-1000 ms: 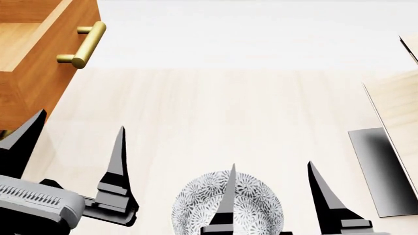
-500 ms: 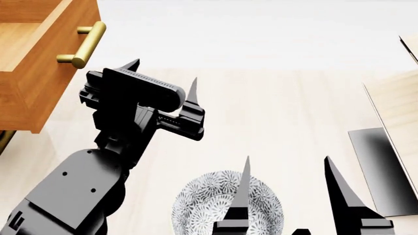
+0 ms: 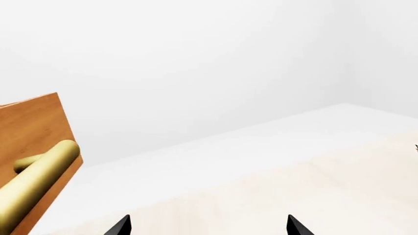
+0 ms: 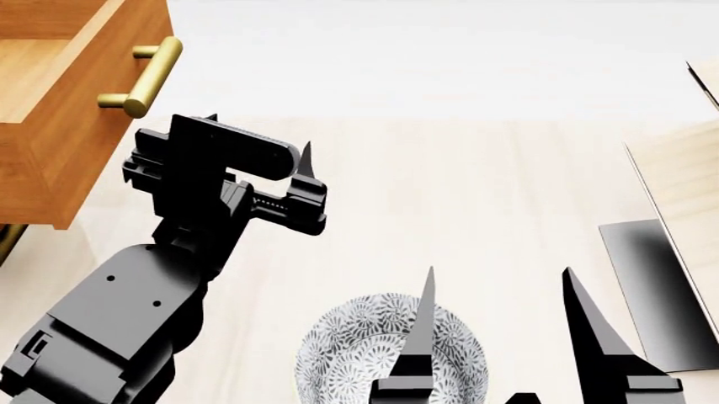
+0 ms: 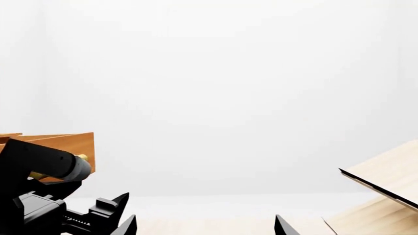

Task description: Close the top drawer of the cabinet.

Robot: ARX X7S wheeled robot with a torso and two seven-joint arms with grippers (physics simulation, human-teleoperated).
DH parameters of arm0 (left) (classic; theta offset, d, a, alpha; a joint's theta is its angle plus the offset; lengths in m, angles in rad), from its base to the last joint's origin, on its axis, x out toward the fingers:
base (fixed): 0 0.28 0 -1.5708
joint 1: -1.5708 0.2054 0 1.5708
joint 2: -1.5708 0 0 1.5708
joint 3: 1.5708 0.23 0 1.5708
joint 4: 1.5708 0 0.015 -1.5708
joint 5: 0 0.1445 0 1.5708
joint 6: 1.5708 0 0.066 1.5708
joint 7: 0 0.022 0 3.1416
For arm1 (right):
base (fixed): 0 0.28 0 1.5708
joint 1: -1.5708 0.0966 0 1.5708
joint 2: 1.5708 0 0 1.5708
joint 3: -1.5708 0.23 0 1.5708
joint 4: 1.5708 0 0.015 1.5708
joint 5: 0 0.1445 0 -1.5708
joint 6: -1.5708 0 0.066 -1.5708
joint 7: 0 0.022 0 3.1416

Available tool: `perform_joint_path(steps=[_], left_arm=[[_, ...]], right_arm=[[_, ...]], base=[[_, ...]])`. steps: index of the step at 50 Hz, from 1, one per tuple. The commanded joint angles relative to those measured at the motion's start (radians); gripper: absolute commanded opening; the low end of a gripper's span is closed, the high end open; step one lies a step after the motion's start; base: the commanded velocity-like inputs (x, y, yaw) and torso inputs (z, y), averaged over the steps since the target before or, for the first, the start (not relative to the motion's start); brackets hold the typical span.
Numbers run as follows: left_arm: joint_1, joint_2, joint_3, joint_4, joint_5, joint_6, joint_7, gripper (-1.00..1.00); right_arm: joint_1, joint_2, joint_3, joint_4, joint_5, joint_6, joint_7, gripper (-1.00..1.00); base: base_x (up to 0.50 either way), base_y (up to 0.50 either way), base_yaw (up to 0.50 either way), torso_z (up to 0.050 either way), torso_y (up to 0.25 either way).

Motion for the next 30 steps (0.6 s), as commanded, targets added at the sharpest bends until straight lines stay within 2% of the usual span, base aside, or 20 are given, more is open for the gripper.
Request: perform_joint_path(steps=[1, 30], left_arm=[[0.009, -0.037, 0.004, 0.014, -0.02, -0.005, -0.019, 1.0], [-0.035, -0.178, -0.032, 0.178, -0.038, -0.142, -0.064, 1.0]], right_arm=[[-0.001, 0.005, -0.005, 0.003, 0.005, -0.004, 0.005, 1.0], [0.004, 0.017, -0.027, 0.005, 0.009, -0.004, 0.023, 1.0]], base=[[0.0, 0.0, 0.0, 0.0, 0.0], [0.0, 0.0, 0.0, 0.0, 0.0]])
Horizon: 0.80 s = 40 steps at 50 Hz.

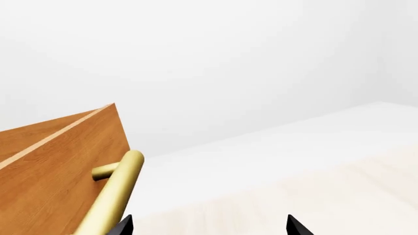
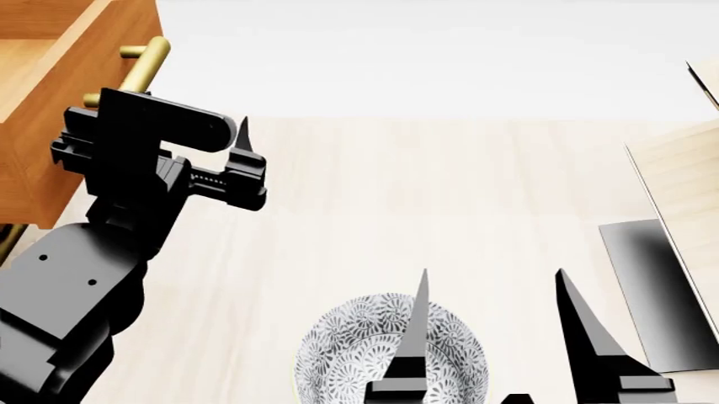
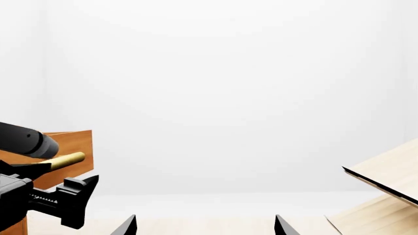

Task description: Close the top drawer of the cabinet.

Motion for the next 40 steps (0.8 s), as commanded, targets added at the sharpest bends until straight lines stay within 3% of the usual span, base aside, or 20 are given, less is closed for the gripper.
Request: perform_joint_path(steps=[1, 40], left_arm=[[-0.018, -0.052, -0.021, 0.05, 0.008, -0.039, -0.022, 1.0], [0.017, -0.188, -0.08, 0.166, -0.015, -0.113, -0.067, 1.0]], right_arm=[[0.001, 0.005, -0.008, 0.001, 0.002, -0.001, 0.007, 1.0], [0.001, 0.027, -0.04, 0.017, 0.008, -0.019, 0.028, 1.0]], base=[[0.0, 0.0, 0.0, 0.0, 0.0], [0.0, 0.0, 0.0, 0.0, 0.001]])
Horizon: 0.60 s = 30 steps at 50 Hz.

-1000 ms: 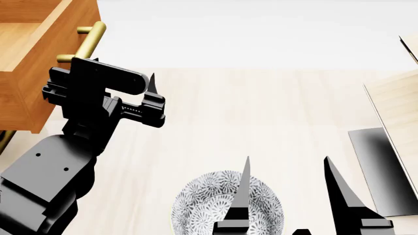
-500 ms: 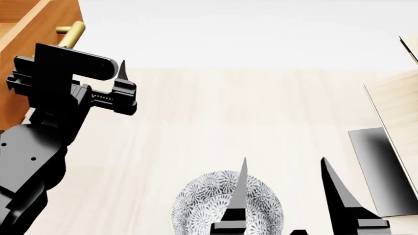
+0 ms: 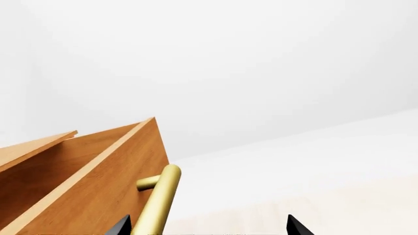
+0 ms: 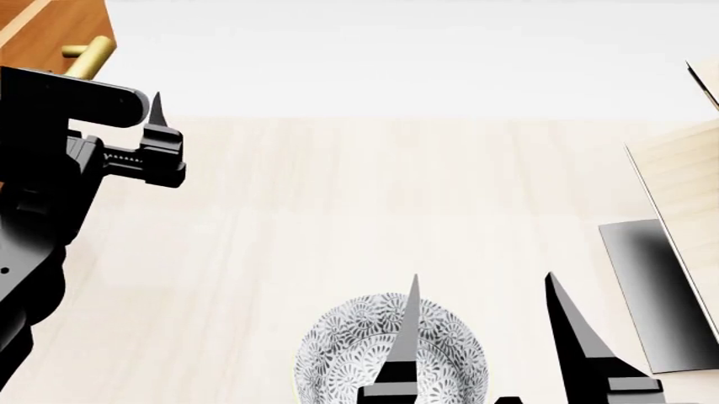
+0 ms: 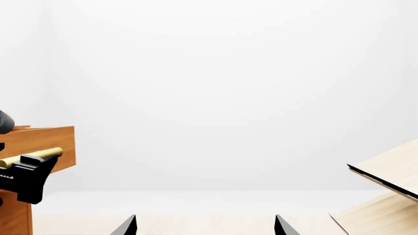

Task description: Close the top drawer of the cabinet.

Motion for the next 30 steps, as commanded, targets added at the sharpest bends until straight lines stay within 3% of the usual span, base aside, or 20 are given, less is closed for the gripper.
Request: perform_joint_path(steps=[1, 30], left_arm=[[0.01, -0.042, -0.026, 0.022, 0.013, -0.014, -0.013, 1.0], [0.072, -0.149, -0.083, 0.1, -0.01, -0.059, -0.054, 1.0]], right_arm=[[0.002, 0.007, -0.009, 0.005, 0.002, -0.004, 0.008, 1.0], [0.008, 0.021, -0.031, 0.001, 0.014, -0.002, 0.028, 1.0]], base=[[0.0, 0.0, 0.0, 0.0, 0.0], [0.0, 0.0, 0.0, 0.0, 0.0]])
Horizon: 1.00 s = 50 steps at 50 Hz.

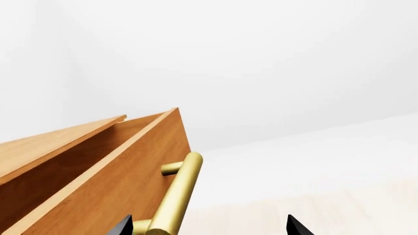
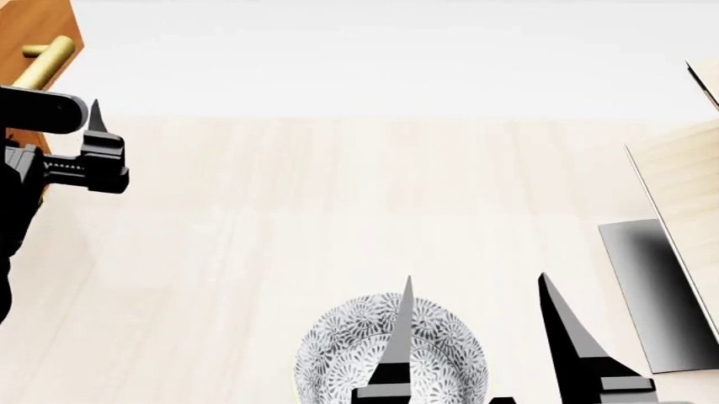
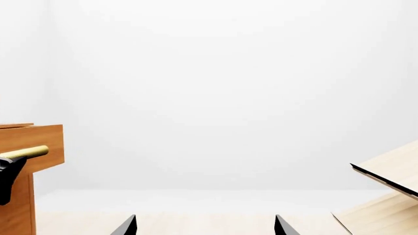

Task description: Close the top drawer of the cabinet.

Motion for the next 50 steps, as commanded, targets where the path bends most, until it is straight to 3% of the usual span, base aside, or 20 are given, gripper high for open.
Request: perform_joint_path(steps=[1, 50], left_arm=[[0.021, -0.053, -0.029, 0.035, 0.009, -0.03, -0.022, 1.0], [0.071, -0.213, -0.135, 0.057, -0.022, -0.101, -0.062, 1.0]], right_arm=[[0.002, 0.005, -0.008, -0.001, 0.006, -0.001, 0.007, 1.0], [0.005, 0.031, -0.023, -0.008, 0.027, -0.008, 0.038, 1.0]], base=[[0.0, 0.0, 0.0, 0.0, 0.0], [0.0, 0.0, 0.0, 0.0, 0.0]])
